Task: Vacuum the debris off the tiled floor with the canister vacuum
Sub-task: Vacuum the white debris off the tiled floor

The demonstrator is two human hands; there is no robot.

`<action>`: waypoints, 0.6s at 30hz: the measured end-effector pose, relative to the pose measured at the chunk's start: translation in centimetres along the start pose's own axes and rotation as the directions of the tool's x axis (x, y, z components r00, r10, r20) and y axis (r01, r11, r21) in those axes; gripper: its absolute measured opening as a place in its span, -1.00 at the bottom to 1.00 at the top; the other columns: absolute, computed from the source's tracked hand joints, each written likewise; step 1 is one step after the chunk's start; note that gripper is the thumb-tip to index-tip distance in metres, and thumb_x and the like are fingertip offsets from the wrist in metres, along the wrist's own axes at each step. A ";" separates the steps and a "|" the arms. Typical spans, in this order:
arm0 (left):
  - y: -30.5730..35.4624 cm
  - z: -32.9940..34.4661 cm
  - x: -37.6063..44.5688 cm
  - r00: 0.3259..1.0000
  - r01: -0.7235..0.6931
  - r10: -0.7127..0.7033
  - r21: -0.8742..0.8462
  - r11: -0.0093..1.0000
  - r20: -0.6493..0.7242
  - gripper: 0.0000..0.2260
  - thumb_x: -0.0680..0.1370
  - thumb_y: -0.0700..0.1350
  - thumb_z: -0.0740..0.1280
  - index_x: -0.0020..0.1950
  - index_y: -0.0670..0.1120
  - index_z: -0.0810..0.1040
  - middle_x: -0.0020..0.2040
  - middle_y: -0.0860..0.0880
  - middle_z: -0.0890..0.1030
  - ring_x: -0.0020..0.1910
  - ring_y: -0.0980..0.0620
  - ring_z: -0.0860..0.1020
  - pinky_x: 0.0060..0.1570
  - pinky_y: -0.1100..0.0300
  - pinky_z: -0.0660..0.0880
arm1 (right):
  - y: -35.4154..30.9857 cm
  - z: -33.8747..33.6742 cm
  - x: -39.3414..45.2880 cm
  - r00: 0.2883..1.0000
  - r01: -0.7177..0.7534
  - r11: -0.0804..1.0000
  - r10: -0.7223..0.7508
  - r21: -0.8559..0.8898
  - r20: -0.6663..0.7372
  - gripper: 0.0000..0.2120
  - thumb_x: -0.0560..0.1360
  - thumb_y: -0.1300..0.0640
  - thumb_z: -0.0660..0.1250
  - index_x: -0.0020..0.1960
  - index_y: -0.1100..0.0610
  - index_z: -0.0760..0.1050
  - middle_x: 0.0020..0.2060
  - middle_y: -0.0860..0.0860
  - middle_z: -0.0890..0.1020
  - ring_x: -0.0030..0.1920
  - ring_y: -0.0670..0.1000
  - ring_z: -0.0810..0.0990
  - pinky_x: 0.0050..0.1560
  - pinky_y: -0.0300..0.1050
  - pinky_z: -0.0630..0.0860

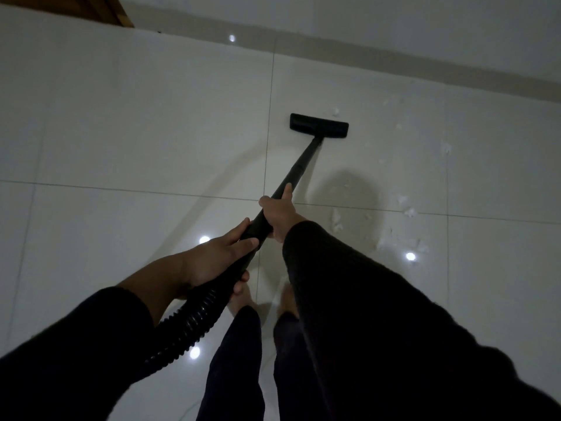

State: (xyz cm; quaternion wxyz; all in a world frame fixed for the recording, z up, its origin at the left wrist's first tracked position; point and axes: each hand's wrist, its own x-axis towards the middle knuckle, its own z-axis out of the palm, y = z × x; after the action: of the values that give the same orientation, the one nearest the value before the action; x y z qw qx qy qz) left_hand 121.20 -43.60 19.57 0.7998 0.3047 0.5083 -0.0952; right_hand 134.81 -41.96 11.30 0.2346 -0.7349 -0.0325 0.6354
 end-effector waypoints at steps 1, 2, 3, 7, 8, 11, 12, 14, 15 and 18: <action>0.6 -0.4 0.4 1.000 0.004 -0.004 0.001 1.000 0.004 -0.47 0.62 0.03 0.17 0.47 0.35 -0.02 -0.28 -0.15 0.46 -0.49 0.02 0.48 -0.44 0.16 0.49 | -0.7 0.0 0.4 1.000 0.001 1.000 -0.001 -0.003 -0.003 -0.21 0.57 0.16 0.18 0.51 -0.24 -0.30 0.09 0.08 0.44 0.06 0.17 0.58 0.15 0.24 0.56; 1.1 -0.6 0.8 1.000 0.007 -0.007 0.003 1.000 0.006 -0.46 0.62 0.04 0.17 0.48 0.35 -0.02 -0.27 -0.15 0.47 -0.49 0.02 0.48 -0.43 0.15 0.49 | -1.4 -0.1 0.8 1.000 -0.001 1.000 0.001 -0.003 -0.005 -0.21 0.57 0.16 0.18 0.51 -0.25 -0.29 0.11 0.09 0.44 0.06 0.17 0.58 0.15 0.23 0.56; 1.7 -0.9 1.2 1.000 0.008 -0.008 0.005 1.000 0.004 -0.46 0.61 0.04 0.18 0.48 0.35 -0.02 -0.27 -0.16 0.47 -0.48 0.02 0.49 -0.43 0.15 0.49 | -2.1 -0.1 1.2 1.000 -0.003 1.000 0.003 -0.001 -0.008 -0.21 0.57 0.17 0.18 0.51 -0.25 -0.29 0.11 0.09 0.44 0.06 0.16 0.57 0.14 0.21 0.57; 3.8 -1.7 2.4 1.000 0.007 -0.007 0.013 1.000 -0.025 -0.44 0.60 0.06 0.19 0.49 0.33 -0.03 -0.28 -0.15 0.50 -0.49 0.01 0.50 -0.45 0.16 0.49 | -4.3 -0.3 2.5 1.000 -0.012 1.000 0.012 -0.008 0.003 -0.20 0.56 0.18 0.17 0.51 -0.25 -0.29 0.08 0.07 0.43 0.06 0.15 0.55 0.14 0.21 0.57; 4.3 -1.9 2.7 1.000 0.010 -0.009 0.014 1.000 -0.029 -0.44 0.60 0.06 0.20 0.49 0.34 -0.02 -0.29 -0.15 0.50 -0.50 0.01 0.50 -0.46 0.16 0.49 | -4.9 -0.4 2.8 1.000 -0.016 1.000 0.016 -0.011 0.008 -0.20 0.55 0.18 0.16 0.51 -0.26 -0.30 0.08 0.07 0.42 0.08 0.16 0.55 0.16 0.23 0.56; 6.0 -2.0 3.4 0.999 0.021 -0.022 -0.015 1.000 -0.038 -0.45 0.59 0.07 0.21 0.48 0.36 0.00 -0.27 -0.16 0.49 -0.51 0.01 0.50 -0.47 0.17 0.48 | -6.8 -0.8 3.5 1.000 -0.022 0.999 0.022 -0.032 -0.002 -0.20 0.55 0.18 0.16 0.50 -0.26 -0.30 0.08 0.07 0.41 0.10 0.17 0.56 0.16 0.23 0.56; 6.6 -2.1 3.7 0.999 0.021 -0.022 -0.019 1.000 -0.040 -0.45 0.59 0.07 0.21 0.47 0.37 0.01 -0.27 -0.16 0.49 -0.51 0.01 0.50 -0.47 0.18 0.48 | -7.4 -0.9 3.7 1.000 -0.022 0.999 0.022 -0.042 -0.005 -0.20 0.55 0.18 0.16 0.51 -0.26 -0.30 0.07 0.07 0.41 0.10 0.18 0.56 0.16 0.23 0.57; 7.6 -2.2 3.9 0.999 0.021 -0.022 -0.020 1.000 -0.046 -0.45 0.59 0.07 0.20 0.47 0.37 0.00 -0.26 -0.16 0.49 -0.51 0.01 0.50 -0.47 0.18 0.48 | -8.4 -1.0 4.2 1.000 -0.022 0.999 0.021 -0.050 -0.004 -0.20 0.55 0.17 0.16 0.51 -0.25 -0.29 0.05 0.07 0.40 0.09 0.18 0.57 0.15 0.22 0.57; 8.0 -2.4 4.1 0.999 0.022 -0.023 -0.021 1.000 -0.048 -0.45 0.59 0.07 0.20 0.48 0.37 -0.01 -0.25 -0.16 0.48 -0.51 0.01 0.50 -0.47 0.18 0.48 | -8.8 -1.0 4.4 1.000 -0.022 0.998 0.022 -0.053 -0.002 -0.21 0.55 0.17 0.17 0.51 -0.25 -0.29 0.05 0.07 0.40 0.09 0.18 0.57 0.15 0.21 0.57; 9.5 -2.7 4.5 0.998 0.024 -0.026 -0.030 0.999 -0.057 -0.46 0.60 0.05 0.19 0.48 0.36 -0.01 -0.26 -0.16 0.47 -0.52 0.03 0.47 -0.49 0.18 0.48 | -10.3 -1.1 5.2 1.000 -0.029 0.997 0.028 -0.069 -0.005 -0.21 0.55 0.16 0.17 0.51 -0.26 -0.28 0.09 0.10 0.43 0.10 0.18 0.57 0.14 0.20 0.58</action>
State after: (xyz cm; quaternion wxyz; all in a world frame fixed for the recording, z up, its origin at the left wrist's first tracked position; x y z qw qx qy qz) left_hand 125.69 -33.74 18.59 0.7881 0.2894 0.5359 -0.0891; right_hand 139.38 -31.36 10.56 0.2002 -0.7442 -0.0433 0.6358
